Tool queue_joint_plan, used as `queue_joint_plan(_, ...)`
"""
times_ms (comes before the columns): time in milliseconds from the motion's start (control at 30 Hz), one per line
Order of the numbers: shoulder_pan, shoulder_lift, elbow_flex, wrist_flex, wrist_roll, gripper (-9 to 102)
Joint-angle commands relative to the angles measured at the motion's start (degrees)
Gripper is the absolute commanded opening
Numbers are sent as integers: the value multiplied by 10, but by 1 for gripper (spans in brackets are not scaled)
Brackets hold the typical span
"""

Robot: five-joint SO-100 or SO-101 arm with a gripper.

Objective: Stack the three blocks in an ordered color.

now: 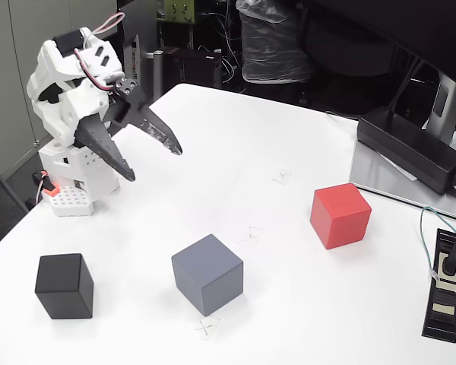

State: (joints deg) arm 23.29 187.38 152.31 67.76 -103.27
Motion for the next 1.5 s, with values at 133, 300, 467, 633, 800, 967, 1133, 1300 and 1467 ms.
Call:
queue_joint_plan(133,-2,-6,-20,-5,10,30)
queue_joint_plan(300,-2,-5,-16,-5,11,29)
queue_joint_plan(467,-3,-11,-14,-5,11,29)
queue_joint_plan(633,-23,-95,-22,-5,4,29)
queue_joint_plan(800,-35,-216,-55,-22,13,29)
queue_joint_plan(967,-33,-293,-115,-81,62,29)
queue_joint_plan(1133,-33,-371,-139,-137,106,30)
queue_joint_plan(1300,2,-435,-140,-188,107,30)
queue_joint_plan(1467,17,-482,-136,-252,106,30)
